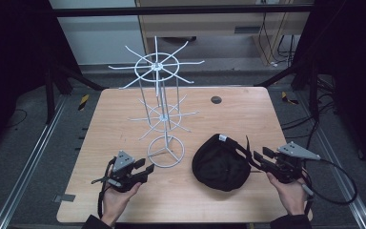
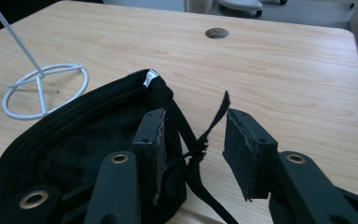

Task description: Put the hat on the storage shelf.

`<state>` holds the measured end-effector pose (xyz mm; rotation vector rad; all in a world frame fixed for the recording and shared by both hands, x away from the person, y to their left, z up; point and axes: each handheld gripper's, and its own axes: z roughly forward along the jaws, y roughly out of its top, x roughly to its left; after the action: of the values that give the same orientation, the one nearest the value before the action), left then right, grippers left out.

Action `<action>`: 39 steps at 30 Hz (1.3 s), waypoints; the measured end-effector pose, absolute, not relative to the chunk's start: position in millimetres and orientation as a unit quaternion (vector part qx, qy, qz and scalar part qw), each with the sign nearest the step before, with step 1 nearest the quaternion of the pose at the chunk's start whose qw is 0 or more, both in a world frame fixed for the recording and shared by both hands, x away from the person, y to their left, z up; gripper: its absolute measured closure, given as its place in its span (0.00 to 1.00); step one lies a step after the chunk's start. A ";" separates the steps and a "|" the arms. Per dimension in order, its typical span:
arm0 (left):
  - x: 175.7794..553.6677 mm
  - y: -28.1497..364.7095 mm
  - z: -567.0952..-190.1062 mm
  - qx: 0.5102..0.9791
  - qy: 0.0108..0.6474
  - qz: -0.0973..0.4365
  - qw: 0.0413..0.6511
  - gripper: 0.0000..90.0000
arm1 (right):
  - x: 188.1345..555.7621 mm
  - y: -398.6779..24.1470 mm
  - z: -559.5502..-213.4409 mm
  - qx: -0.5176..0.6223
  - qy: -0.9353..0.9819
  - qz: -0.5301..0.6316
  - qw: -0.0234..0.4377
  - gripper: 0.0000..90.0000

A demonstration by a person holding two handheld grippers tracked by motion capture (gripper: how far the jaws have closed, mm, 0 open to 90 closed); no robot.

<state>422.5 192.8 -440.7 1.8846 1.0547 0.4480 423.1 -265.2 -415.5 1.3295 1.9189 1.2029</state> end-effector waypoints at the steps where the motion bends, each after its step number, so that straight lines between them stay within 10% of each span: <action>1: 422.5 192.8 -440.7 0.763 0.427 0.181 0.451 0.61 | 423.1 -265.2 -415.5 0.490 0.707 0.443 0.255 0.65; 39: 464.5 58.1 -486.9 0.796 0.425 0.100 0.420 0.65 | 502.5 -223.8 -448.9 0.459 0.755 0.427 0.193 0.73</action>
<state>464.5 58.1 -486.9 1.9943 1.0653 0.2500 502.5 -223.8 -448.9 1.2881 2.1188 1.1983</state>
